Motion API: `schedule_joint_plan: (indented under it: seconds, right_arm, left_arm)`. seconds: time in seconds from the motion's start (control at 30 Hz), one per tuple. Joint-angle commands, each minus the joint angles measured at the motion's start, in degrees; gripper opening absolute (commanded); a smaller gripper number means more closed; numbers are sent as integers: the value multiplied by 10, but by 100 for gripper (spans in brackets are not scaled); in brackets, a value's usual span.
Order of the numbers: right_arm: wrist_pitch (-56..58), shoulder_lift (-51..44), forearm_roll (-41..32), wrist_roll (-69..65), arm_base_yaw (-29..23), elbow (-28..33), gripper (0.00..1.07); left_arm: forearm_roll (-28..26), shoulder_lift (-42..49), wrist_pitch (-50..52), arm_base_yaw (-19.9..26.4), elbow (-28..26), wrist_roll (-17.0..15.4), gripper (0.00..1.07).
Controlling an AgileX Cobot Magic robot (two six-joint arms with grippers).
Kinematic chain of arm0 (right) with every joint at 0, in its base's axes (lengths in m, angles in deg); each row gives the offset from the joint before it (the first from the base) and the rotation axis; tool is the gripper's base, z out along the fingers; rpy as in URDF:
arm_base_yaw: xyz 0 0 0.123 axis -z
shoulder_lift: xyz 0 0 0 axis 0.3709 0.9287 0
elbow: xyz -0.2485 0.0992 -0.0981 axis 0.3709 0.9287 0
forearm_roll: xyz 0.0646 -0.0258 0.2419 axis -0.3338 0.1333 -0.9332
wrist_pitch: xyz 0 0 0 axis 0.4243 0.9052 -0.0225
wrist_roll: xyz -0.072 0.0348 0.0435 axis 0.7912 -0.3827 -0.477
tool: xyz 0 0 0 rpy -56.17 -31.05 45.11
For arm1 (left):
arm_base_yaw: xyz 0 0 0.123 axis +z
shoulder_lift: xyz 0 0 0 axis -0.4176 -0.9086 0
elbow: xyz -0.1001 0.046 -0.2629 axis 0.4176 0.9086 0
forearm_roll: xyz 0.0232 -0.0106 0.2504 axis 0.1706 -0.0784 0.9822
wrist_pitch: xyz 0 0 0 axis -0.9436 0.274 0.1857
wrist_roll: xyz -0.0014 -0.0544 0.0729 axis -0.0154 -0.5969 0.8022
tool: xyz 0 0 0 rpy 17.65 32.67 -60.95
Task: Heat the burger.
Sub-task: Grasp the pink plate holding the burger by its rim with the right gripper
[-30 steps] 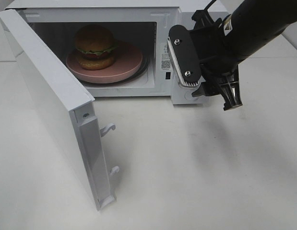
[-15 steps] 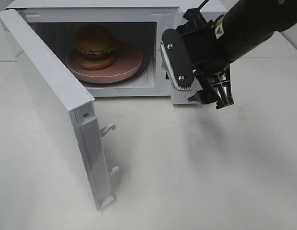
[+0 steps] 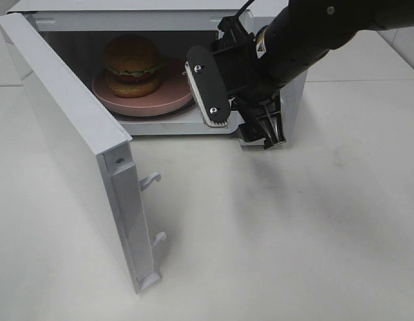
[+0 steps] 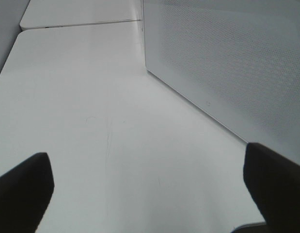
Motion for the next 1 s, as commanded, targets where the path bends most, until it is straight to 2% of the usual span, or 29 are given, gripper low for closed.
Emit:
schedule_joint_plan:
  seconds: [0.03,1.0]
  right_arm:
    - [-5,13,2,-6,-7,-15,86]
    - [-13,186,2,-36,-13,-197,82]
  left_arm:
    - [1,10,7,0,1,-3,100]
    - [6,10,7,0,1,-3,100]
